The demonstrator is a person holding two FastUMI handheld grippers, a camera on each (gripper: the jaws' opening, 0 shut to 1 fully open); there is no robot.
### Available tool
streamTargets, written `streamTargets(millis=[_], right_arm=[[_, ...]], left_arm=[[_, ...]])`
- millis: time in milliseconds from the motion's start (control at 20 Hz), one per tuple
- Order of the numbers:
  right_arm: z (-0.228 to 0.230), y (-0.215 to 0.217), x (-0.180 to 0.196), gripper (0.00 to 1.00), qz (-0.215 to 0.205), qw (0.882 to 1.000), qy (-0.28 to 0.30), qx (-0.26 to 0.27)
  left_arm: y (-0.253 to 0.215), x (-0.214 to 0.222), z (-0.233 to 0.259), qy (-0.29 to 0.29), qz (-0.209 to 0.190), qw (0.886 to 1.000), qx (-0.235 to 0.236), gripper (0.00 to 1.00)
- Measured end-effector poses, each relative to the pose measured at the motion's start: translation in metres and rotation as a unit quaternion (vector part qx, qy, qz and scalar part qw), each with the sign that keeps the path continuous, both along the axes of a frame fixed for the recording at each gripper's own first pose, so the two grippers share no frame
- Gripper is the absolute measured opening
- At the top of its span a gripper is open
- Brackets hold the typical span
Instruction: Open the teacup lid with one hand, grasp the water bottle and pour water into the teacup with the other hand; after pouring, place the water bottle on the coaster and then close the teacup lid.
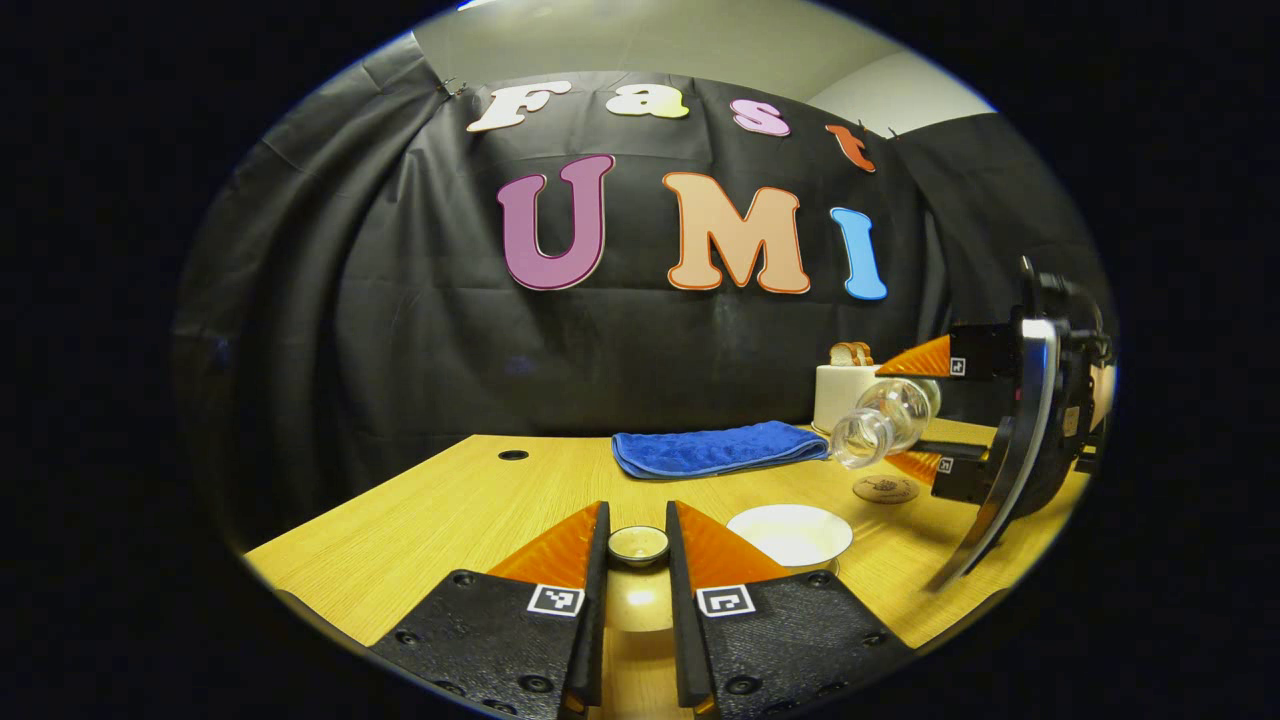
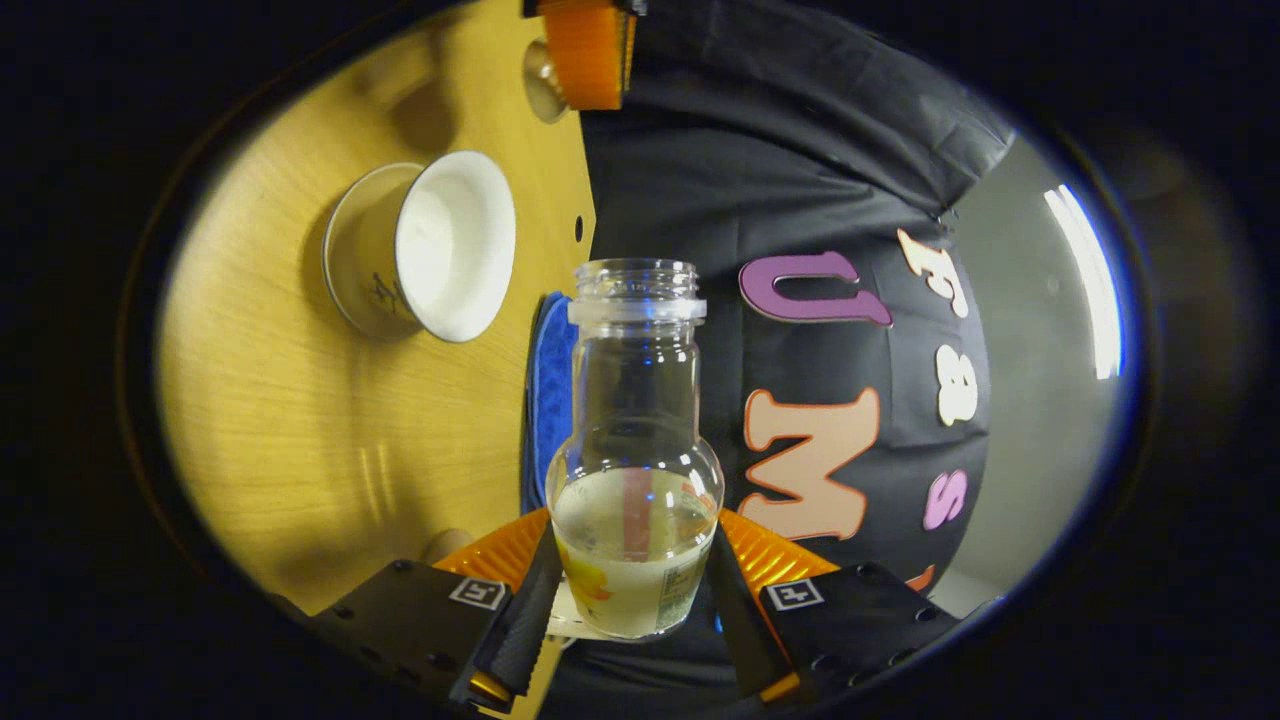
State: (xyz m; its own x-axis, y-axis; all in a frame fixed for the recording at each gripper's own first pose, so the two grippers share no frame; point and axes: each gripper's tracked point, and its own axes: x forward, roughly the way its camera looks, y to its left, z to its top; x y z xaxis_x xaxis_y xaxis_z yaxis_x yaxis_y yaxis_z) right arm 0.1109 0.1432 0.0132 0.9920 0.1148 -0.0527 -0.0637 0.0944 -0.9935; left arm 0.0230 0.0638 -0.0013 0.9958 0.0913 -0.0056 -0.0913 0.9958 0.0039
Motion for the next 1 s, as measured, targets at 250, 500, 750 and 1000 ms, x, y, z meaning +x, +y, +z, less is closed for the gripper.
streamTargets(millis=[250, 500, 750, 1000], right_arm=[[-0.022, -0.017, -0.007, 0.77, -0.04, 0.97, 0.085, 0.226], [-0.023, -0.04, -0.003, 0.8, -0.073, 0.889, 0.131, 0.433], [-0.024, -0.081, 0.01, 0.81, -0.106, 0.804, 0.146, 0.567], [-0.021, -0.108, 0.026, 0.8, -0.113, 0.731, 0.144, 0.658]], left_arm=[[0.001, 0.0, 0.001, 0.0, 0.001, 1.0, 0.0, 0.27], [0.0, 0.0, 0.0, 0.0, 0.001, 1.0, 0.0, 0.26], [0.0, 0.0, 0.001, 0.0, 0.002, 1.0, 0.0, 0.26], [0.002, -0.002, 0.001, 0.001, 0.002, 1.0, 0.0, 0.26]])
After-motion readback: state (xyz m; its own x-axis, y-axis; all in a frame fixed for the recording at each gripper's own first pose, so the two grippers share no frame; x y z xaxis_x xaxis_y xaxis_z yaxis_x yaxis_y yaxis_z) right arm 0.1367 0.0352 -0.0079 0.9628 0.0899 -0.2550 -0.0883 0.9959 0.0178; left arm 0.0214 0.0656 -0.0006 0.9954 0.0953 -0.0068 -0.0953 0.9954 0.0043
